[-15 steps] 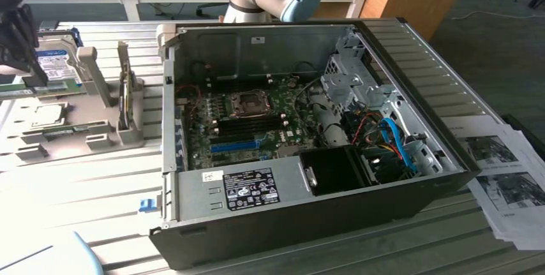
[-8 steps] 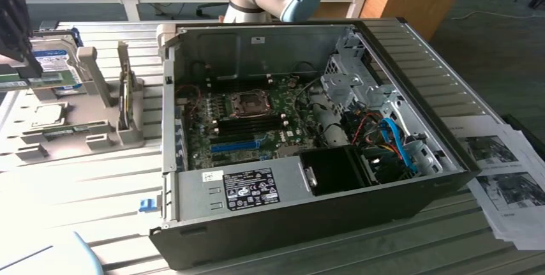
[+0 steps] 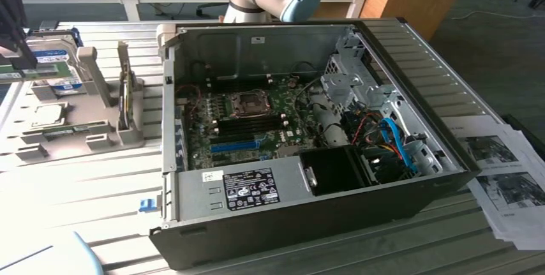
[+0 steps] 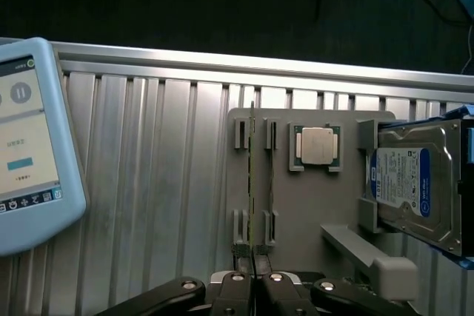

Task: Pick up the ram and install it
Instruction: 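Pick up the ram and move it above insertion slot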

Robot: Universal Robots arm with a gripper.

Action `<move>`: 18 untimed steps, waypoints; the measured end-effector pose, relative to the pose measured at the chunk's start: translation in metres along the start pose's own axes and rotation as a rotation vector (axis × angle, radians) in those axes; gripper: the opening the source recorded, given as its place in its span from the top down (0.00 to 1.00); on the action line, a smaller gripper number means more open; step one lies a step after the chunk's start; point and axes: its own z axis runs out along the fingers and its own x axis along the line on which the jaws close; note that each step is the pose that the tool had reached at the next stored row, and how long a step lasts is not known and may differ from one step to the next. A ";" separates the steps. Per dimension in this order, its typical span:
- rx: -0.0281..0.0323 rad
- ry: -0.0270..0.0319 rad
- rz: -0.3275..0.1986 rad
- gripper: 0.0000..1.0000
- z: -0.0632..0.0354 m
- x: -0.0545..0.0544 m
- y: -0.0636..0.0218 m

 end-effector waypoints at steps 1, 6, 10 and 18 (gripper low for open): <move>0.0001 0.0000 0.000 0.89 -0.0018 0.000 0.0000; 0.0000 0.0000 0.000 0.89 -0.0124 0.000 0.0003; 0.0001 -0.0001 0.000 0.89 -0.0190 0.000 0.0005; -0.0007 0.0001 0.000 0.89 -0.0213 0.000 -0.0014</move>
